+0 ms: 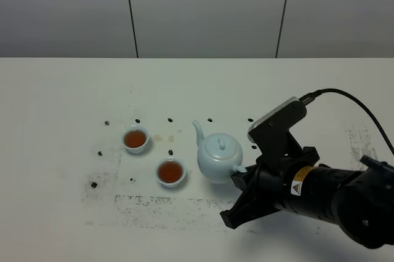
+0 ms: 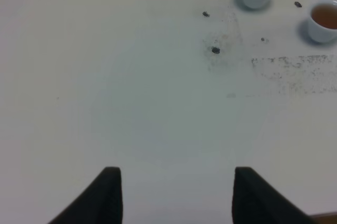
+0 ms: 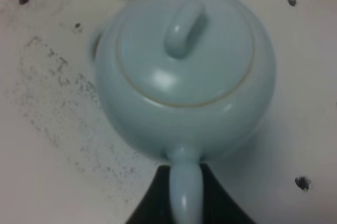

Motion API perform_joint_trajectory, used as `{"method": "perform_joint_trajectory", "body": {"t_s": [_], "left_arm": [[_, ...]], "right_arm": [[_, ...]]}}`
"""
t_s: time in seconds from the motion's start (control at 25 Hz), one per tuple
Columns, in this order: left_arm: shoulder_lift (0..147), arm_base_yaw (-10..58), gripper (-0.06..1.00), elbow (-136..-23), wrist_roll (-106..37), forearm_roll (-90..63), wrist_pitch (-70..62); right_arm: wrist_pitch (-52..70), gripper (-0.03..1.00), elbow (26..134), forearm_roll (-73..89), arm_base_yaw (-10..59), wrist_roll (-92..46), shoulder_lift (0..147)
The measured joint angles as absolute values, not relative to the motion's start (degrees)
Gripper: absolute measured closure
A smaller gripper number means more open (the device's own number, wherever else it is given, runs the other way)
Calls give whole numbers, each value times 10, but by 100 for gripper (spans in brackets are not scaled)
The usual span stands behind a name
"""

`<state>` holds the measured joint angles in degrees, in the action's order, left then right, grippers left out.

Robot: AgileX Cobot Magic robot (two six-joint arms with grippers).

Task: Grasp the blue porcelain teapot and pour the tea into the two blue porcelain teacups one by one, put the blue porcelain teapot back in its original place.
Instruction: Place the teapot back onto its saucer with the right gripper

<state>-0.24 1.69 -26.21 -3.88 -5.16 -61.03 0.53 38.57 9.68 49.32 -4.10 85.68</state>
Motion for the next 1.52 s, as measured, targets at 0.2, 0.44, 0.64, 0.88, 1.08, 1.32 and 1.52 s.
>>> {"method": "perform_joint_trajectory", "body": {"t_s": [0.2, 0.44, 0.64, 0.88, 1.08, 1.32, 1.52], "left_arm": [[-2, 17, 45, -262, -39, -52, -610], [-2, 17, 45, -262, -39, -52, -610], [-2, 17, 45, -262, -39, -52, -610], [-2, 17, 45, -262, -38, -52, -610], [-2, 17, 45, -262, -38, -52, -610], [-2, 17, 45, -262, -38, -52, -610], [-2, 17, 45, -262, -38, -52, -610]], "right_arm": [[-64, 94, 350, 113, 494, -27, 878], [-100, 94, 336, 119, 507, -24, 924], [-135, 94, 334, 121, 511, -23, 964], [-147, 94, 331, 122, 511, -23, 989], [-149, 94, 331, 122, 511, -24, 976], [-115, 94, 357, 131, 505, -54, 967], [-65, 94, 410, 134, 489, -91, 960]]}}
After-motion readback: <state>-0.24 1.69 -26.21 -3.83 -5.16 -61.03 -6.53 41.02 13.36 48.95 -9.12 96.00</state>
